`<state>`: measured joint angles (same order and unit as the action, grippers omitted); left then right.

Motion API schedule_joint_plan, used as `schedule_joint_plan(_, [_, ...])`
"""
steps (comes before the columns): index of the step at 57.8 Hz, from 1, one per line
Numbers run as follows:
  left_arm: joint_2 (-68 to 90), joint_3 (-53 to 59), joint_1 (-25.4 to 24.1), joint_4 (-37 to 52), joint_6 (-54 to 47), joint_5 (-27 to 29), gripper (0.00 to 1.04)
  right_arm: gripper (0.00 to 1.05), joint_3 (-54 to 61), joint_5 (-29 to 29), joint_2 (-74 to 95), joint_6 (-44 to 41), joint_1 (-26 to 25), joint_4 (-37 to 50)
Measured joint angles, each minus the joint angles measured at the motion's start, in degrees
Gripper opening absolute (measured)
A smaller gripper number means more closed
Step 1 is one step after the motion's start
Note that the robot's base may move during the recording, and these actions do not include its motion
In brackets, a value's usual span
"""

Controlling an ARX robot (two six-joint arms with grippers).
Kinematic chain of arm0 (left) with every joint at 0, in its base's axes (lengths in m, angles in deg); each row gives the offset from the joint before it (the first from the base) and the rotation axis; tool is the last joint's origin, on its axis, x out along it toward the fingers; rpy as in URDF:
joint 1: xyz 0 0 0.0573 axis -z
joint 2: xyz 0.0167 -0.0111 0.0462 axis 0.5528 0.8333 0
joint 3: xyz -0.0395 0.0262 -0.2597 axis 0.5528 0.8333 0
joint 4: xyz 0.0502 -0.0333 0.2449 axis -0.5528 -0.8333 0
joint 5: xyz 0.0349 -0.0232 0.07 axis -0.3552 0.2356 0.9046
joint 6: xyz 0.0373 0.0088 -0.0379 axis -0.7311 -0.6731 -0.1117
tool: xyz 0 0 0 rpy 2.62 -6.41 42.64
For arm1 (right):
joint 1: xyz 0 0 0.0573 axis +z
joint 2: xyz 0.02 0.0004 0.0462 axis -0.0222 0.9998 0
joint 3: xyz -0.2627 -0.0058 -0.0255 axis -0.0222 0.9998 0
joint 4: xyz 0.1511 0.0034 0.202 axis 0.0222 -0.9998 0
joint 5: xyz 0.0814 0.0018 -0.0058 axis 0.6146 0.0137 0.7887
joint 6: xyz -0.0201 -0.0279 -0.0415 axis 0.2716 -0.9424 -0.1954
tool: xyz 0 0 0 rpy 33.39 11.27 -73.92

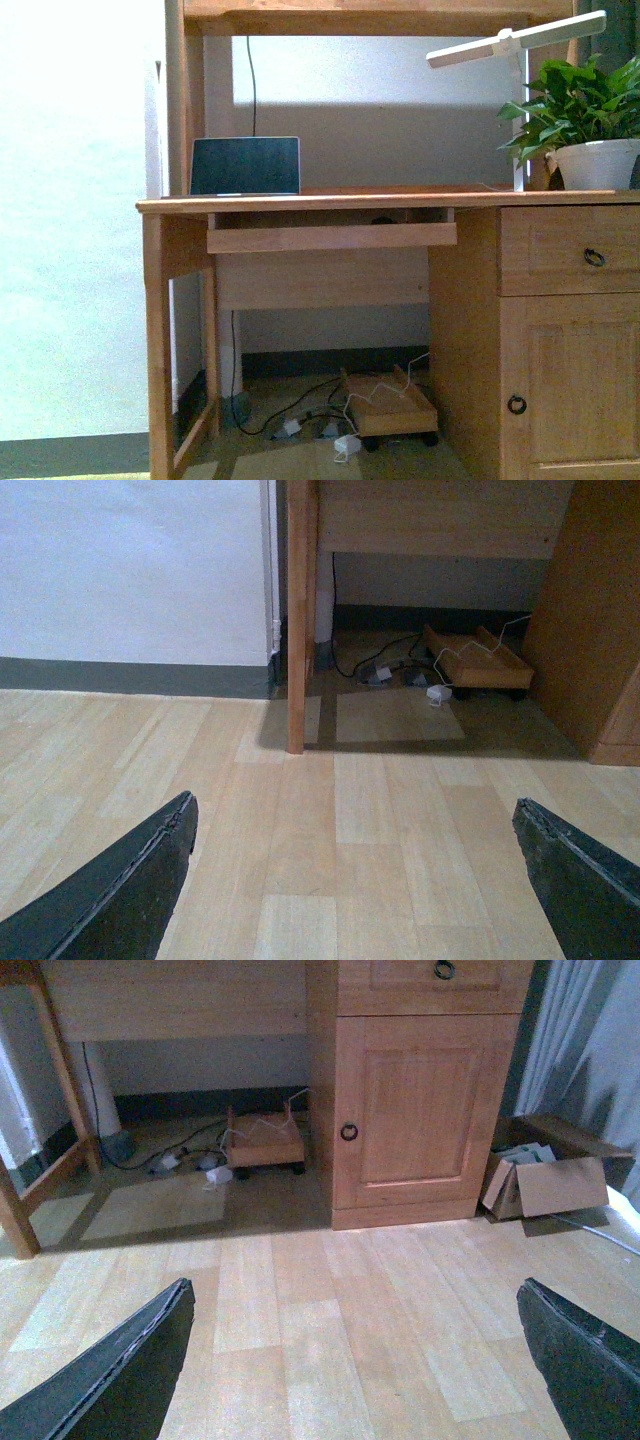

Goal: Place mouse

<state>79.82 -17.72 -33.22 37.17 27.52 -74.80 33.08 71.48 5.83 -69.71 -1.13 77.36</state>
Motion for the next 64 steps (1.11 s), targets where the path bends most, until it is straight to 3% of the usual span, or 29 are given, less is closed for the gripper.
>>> schedule_joint_plan(64, [0.02,0.0,0.0,0.0,0.0,0.0,0.97,0.97,0.0,-0.02,0.0,0.0,0.0,0.0])
